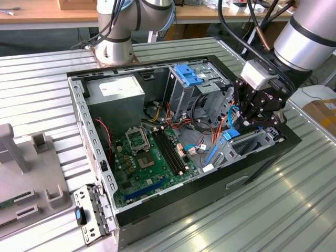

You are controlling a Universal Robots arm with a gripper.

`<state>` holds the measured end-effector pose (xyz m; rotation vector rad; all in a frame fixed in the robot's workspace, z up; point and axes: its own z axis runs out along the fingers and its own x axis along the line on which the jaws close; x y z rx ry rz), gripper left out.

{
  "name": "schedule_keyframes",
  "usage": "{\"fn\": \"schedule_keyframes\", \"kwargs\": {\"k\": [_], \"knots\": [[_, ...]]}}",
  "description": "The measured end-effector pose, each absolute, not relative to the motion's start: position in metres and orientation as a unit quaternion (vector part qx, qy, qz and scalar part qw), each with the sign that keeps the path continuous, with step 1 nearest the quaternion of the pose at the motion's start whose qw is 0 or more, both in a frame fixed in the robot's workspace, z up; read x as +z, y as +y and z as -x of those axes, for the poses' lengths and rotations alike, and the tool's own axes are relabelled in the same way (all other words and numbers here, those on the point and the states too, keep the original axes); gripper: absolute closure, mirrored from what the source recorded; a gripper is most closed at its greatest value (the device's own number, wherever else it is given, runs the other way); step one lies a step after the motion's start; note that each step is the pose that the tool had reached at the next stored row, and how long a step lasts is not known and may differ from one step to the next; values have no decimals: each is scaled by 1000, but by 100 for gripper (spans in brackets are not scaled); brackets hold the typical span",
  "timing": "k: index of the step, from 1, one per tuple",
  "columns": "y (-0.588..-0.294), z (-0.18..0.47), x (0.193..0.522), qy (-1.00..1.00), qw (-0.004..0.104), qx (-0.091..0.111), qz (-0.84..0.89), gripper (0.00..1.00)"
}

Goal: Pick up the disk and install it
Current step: 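Pick up the disk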

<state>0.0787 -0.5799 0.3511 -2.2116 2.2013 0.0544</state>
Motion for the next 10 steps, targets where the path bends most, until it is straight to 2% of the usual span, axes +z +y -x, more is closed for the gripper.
{"fn": "schedule_keyframes", "kwargs": {"k": [10], "knots": [[-582, -79, 343, 705, 10, 18, 709, 89]]}}
